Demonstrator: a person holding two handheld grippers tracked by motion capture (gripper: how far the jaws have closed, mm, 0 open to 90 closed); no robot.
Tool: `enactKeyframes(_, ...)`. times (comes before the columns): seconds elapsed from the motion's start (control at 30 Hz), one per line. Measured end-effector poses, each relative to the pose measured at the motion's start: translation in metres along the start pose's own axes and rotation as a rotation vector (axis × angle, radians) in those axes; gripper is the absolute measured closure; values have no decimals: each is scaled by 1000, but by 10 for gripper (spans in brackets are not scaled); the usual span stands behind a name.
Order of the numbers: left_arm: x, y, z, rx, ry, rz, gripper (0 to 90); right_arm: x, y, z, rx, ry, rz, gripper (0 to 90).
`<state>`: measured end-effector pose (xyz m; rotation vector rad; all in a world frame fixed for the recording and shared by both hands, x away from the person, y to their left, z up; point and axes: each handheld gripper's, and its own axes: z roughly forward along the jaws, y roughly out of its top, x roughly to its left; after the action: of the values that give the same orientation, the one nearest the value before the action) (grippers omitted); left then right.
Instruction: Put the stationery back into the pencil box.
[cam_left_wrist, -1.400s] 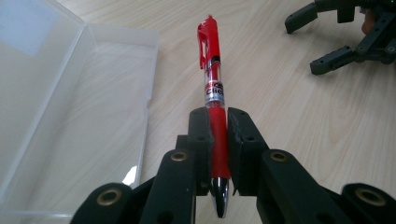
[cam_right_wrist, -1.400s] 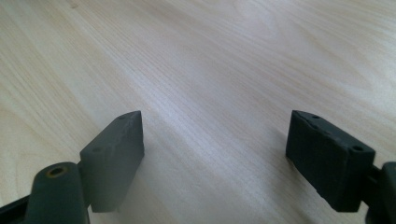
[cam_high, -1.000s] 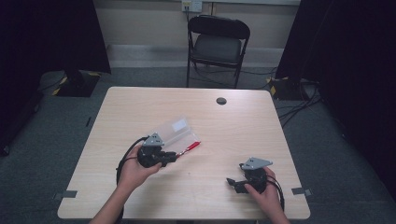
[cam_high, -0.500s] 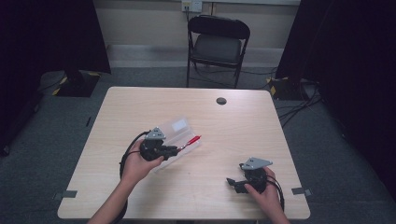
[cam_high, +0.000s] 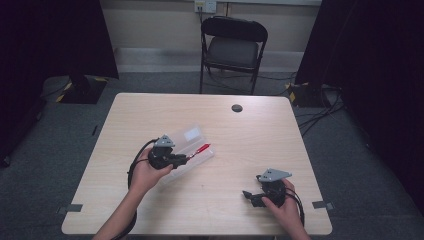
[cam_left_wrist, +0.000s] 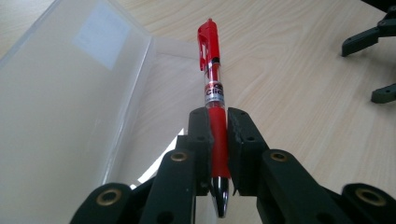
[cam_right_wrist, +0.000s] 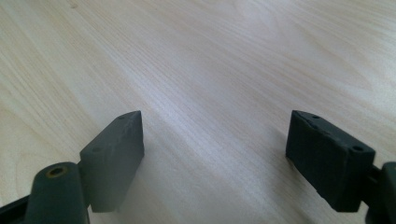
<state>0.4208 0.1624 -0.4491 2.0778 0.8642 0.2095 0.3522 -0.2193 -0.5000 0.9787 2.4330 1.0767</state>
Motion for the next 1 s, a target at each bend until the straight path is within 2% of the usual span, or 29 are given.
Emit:
enactKeyframes(0.1, 2, -1, 1, 19, 18, 7, 806, 0, 0, 0, 0, -2, 0, 185)
enactKeyframes(0.2, 4, -3, 3, 21, 14, -1, 806, 0, 0, 0, 0, 0, 0, 186)
enactKeyframes(0.23, 5, -4, 5, 34, 31, 7, 805, 0, 0, 0, 0, 0, 0, 185)
enactKeyframes(0.5, 10, -10, 14, 41, 34, -24, 805, 0, 0, 0, 0, -2, 0, 186)
enactKeyframes(0.7, 11, -12, 17, 67, 42, -13, 805, 0, 0, 0, 1, -2, 0, 186)
enactKeyframes(0.83, 11, -12, 17, 49, 44, -25, 805, 0, 0, 0, 0, 0, 0, 186)
enactKeyframes(0.87, 12, -12, 16, 67, 50, -9, 805, 0, 0, 0, 0, 0, 0, 185)
enactKeyframes(1.0, 13, -13, 16, 70, 51, 0, 804, 0, 0, 0, 0, 0, 0, 185)
